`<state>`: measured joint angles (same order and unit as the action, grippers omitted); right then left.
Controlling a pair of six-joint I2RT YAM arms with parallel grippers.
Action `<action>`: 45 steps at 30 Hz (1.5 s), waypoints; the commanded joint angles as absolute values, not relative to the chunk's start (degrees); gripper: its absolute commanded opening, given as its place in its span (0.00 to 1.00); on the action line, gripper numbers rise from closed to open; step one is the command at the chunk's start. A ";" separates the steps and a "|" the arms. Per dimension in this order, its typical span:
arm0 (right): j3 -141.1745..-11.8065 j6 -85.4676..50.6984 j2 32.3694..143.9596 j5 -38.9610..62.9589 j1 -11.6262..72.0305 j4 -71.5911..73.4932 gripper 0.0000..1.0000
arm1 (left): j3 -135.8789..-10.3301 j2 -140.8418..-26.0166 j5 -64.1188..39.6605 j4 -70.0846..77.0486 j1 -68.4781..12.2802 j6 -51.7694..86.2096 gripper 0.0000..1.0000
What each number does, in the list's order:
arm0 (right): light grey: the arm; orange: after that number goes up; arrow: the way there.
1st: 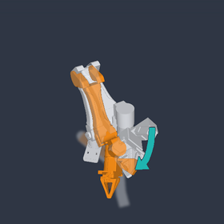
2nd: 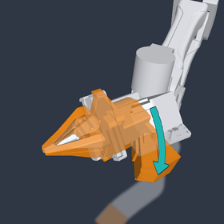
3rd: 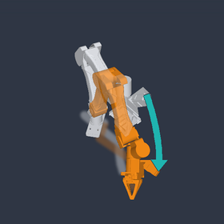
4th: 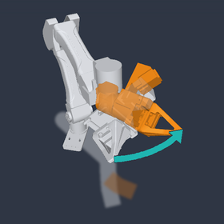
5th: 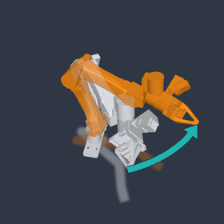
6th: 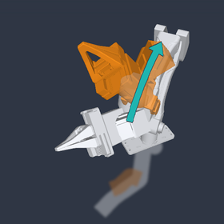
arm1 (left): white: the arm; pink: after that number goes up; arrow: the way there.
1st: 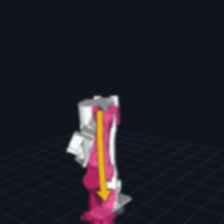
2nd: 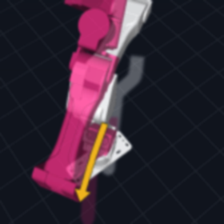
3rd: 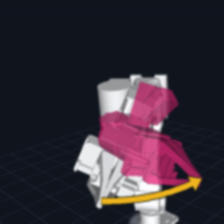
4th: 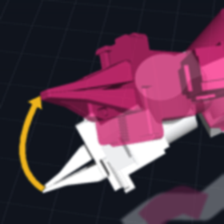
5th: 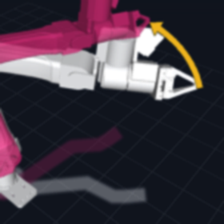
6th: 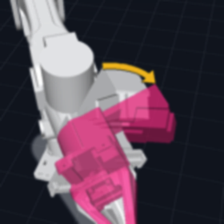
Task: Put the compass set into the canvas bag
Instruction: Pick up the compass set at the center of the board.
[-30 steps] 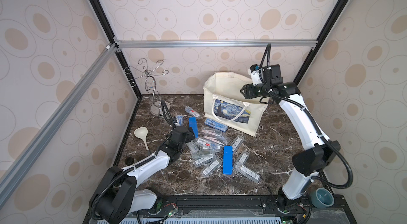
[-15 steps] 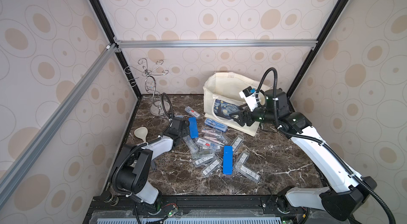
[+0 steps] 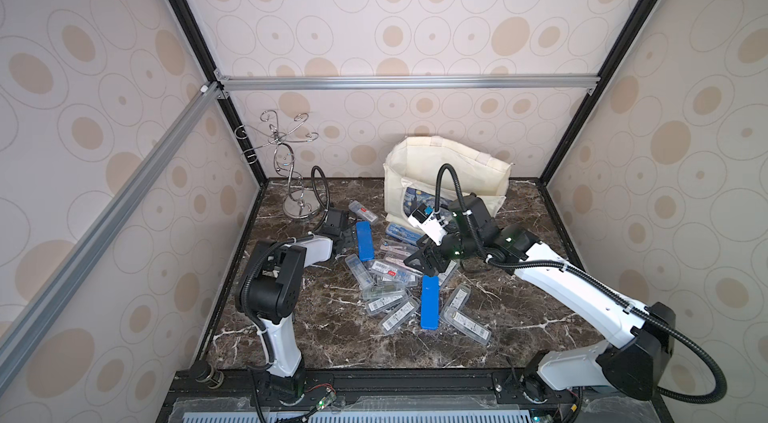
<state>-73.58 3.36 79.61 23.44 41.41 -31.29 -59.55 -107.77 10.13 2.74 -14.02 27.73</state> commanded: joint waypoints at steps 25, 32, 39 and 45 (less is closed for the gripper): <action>-73.65 2.79 83.75 21.86 43.19 -28.53 0.77 | -62.62 -112.35 10.63 -3.95 -13.10 22.79 0.54; -74.72 2.15 84.74 20.71 43.24 -28.48 0.76 | -59.45 -109.15 10.54 -0.83 -13.10 22.63 0.52; -76.21 -0.12 86.64 16.68 43.22 -28.33 0.77 | -55.97 -102.72 9.42 2.30 -13.08 22.46 0.52; -77.24 -2.39 87.35 15.05 43.17 -27.08 0.76 | -51.56 -95.06 6.04 6.90 -13.10 22.37 0.52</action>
<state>-75.24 -0.71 86.91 16.56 42.81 -28.18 -52.71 -99.11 8.05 2.79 -13.47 23.49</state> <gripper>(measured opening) 0.765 0.543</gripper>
